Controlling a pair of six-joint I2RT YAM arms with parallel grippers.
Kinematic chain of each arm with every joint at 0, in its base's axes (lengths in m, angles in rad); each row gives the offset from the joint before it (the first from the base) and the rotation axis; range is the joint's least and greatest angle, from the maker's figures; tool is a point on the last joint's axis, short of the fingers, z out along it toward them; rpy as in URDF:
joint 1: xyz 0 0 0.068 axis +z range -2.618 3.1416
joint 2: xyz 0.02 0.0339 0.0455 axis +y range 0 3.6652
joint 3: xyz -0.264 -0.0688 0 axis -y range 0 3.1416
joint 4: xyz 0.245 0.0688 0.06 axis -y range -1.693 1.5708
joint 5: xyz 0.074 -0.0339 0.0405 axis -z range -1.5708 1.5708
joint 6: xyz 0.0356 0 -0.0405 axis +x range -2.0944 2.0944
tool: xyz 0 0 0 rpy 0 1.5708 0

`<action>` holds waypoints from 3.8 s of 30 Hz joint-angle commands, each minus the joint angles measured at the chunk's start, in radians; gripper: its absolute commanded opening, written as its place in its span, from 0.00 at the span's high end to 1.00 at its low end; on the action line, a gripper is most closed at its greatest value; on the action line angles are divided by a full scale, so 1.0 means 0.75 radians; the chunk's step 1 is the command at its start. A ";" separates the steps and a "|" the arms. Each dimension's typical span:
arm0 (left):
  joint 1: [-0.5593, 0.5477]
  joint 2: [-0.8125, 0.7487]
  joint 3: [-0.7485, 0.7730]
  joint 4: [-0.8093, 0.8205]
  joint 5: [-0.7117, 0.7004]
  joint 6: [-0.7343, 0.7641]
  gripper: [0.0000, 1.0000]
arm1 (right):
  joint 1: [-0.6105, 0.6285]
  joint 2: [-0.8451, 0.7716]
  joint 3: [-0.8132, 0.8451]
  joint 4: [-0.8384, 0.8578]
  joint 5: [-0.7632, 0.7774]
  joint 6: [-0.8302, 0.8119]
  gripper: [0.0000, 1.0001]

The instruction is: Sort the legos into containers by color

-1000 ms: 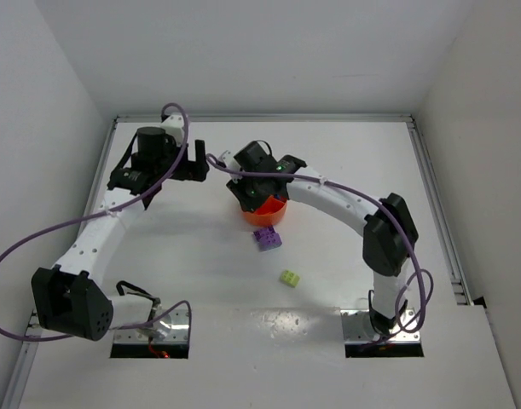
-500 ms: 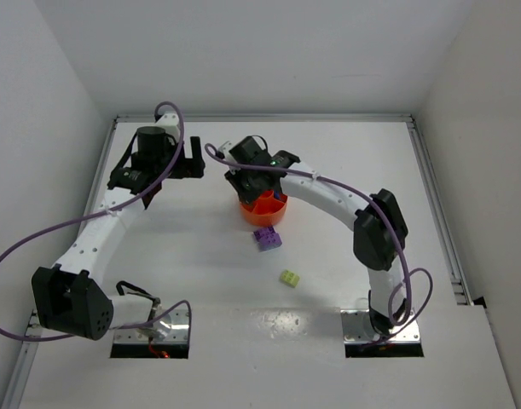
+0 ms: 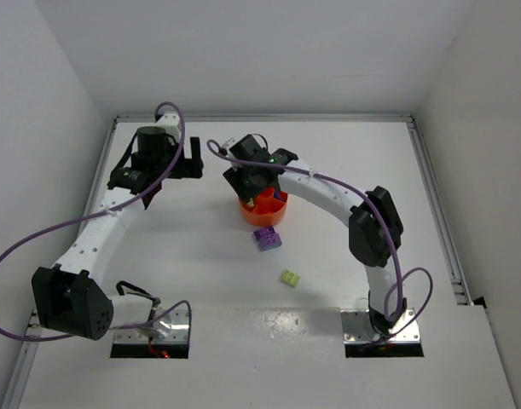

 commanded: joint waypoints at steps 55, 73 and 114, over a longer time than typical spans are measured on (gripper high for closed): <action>0.001 -0.076 -0.110 0.040 0.025 0.164 0.00 | 0.229 -0.382 -0.969 0.019 -0.277 -0.319 0.63; 0.001 -0.076 -0.110 0.053 0.103 0.191 0.00 | 0.188 -0.391 -0.323 0.064 -0.202 -0.437 0.80; 0.001 -0.088 -0.134 0.065 0.171 0.279 0.00 | -0.108 -0.139 -0.081 0.146 -0.435 -0.323 0.52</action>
